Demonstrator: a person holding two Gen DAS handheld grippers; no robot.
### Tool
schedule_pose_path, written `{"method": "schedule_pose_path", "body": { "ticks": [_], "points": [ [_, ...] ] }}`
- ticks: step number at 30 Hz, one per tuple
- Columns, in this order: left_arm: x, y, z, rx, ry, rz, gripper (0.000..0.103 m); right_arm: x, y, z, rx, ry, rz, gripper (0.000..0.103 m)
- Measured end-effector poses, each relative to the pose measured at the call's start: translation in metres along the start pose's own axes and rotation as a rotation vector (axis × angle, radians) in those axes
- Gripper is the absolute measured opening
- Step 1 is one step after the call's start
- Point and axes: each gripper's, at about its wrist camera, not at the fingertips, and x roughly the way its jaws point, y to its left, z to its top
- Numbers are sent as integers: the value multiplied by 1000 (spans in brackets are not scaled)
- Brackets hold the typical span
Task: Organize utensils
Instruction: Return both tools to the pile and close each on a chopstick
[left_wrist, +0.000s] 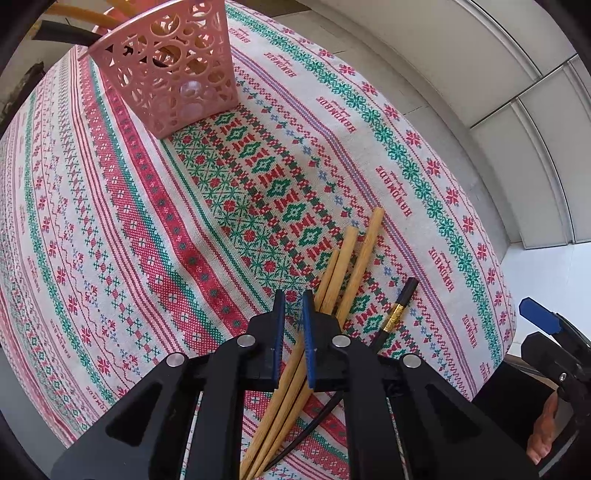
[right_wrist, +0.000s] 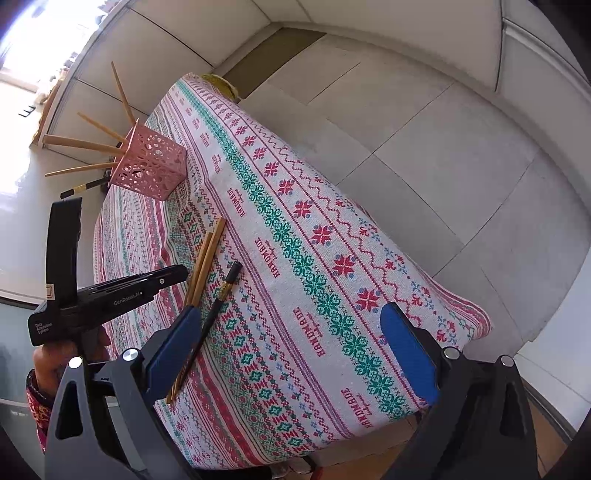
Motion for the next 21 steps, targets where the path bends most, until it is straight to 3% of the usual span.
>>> {"method": "schedule_pose_path", "body": {
  "ticks": [10,13,17,19,21],
  "points": [
    [9,-15,4,56,43,6,11,4,-3,1,21,13,-3,95],
    [11,-25,4,94,40,53,14,7,-3,1,37,28,7,95],
    [9,-22,-1,43,20,56,6,10,4,1,44,45,28,95],
    [3,0,-14,11,9,109,4,13,13,3,43,54,40,95],
    [-4,18,-23,-35,-6,99,4,20,23,7,52,64,38,95]
  ]
}}
